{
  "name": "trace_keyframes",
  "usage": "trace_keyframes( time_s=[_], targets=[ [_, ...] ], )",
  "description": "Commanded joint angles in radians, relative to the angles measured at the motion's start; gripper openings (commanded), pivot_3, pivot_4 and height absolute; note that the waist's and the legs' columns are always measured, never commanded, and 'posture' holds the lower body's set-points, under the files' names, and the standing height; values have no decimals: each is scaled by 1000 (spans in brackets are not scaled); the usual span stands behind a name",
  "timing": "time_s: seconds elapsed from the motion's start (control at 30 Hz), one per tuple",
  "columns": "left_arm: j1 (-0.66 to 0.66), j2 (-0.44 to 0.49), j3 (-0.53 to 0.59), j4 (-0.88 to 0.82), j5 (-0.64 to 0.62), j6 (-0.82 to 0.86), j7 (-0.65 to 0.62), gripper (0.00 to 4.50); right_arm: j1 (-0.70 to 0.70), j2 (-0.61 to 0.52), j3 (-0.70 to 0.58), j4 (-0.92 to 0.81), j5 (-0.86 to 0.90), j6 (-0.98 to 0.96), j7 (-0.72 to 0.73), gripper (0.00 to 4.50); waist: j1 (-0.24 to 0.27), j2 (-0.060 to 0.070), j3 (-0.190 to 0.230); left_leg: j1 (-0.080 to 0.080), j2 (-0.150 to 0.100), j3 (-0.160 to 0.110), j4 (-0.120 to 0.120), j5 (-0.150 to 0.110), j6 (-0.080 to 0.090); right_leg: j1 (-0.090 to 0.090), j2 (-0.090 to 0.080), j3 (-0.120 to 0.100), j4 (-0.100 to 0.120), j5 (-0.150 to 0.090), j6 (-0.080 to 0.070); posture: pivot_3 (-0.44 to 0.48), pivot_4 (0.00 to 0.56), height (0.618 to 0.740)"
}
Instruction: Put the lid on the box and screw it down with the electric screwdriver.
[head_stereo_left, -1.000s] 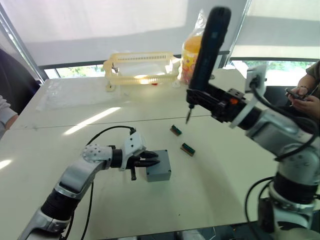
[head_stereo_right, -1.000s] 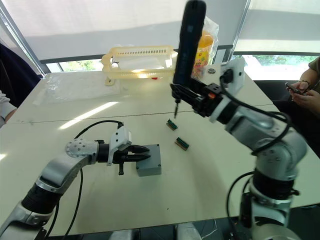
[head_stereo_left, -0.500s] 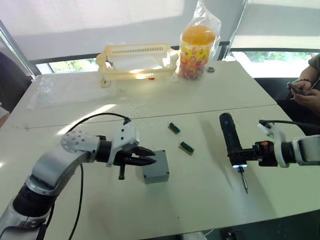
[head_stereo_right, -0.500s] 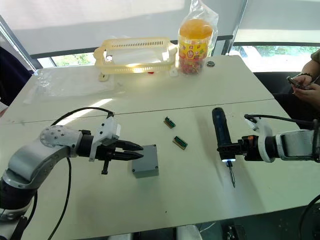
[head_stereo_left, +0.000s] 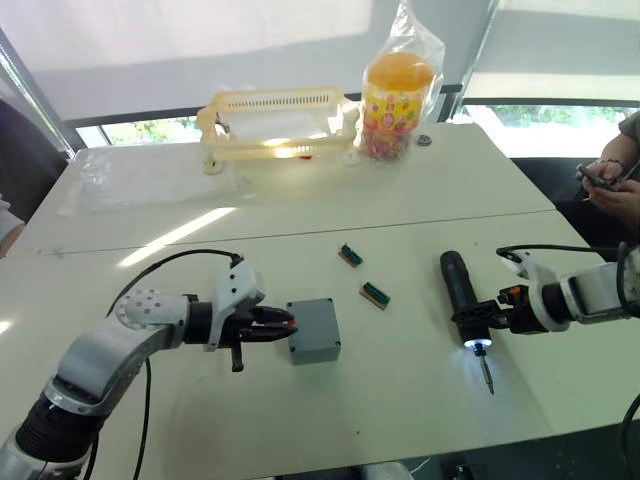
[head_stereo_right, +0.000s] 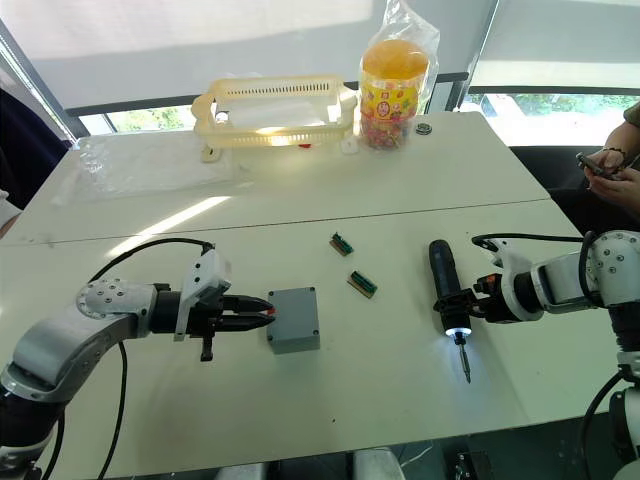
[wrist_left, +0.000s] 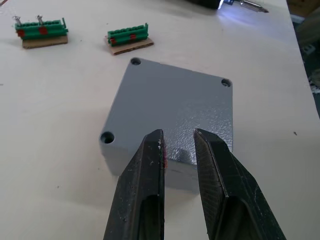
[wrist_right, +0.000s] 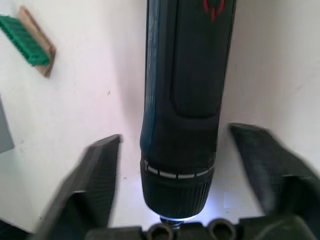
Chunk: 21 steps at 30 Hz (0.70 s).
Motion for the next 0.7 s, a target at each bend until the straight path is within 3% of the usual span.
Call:
trace_keyframes(
  time_s=[0.03,0.17,0.27,0.33,0.43,0.57,0.7],
  targets=[
    [1,18,71,36,-6,-12,15,935,-6,-16,-30,-79,-99,-62,46,4466,0,0,0,0,0,0,0,0,0,0,0,0,0,0,0,0,150,740],
    [23,35,97,77,-4,-18,8,935,13,-31,-49,-223,-221,-290,168,4466,-3,0,0,0,0,0,1,0,0,0,0,0,0,0,0,0,150,740],
    [38,34,103,89,-17,-10,4,935,35,5,-125,-342,-195,-375,265,4466,-2,0,0,1,0,1,0,0,0,0,0,0,1,0,1,0,150,740],
    [52,23,78,89,-3,-16,15,935,131,31,-152,-534,-124,-397,332,4466,1,0,0,0,1,0,0,0,0,0,0,-1,1,0,1,0,150,740],
    [55,-19,25,94,30,-30,49,935,314,69,-95,-816,-122,-466,381,4466,16,-2,-2,1,1,-4,0,0,0,2,0,-4,1,0,0,0,150,740],
    [58,-49,-28,100,80,-51,77,935,414,136,-11,-882,-207,-527,358,4466,28,-1,-2,0,0,-3,2,1,-2,2,-1,-4,2,1,1,0,150,740],
    [48,-77,-71,131,128,-85,93,935,418,211,83,-865,-288,-559,336,4466,25,-1,-2,0,1,-2,13,1,-2,6,-1,-4,3,2,-3,0,150,740]
  ],
)
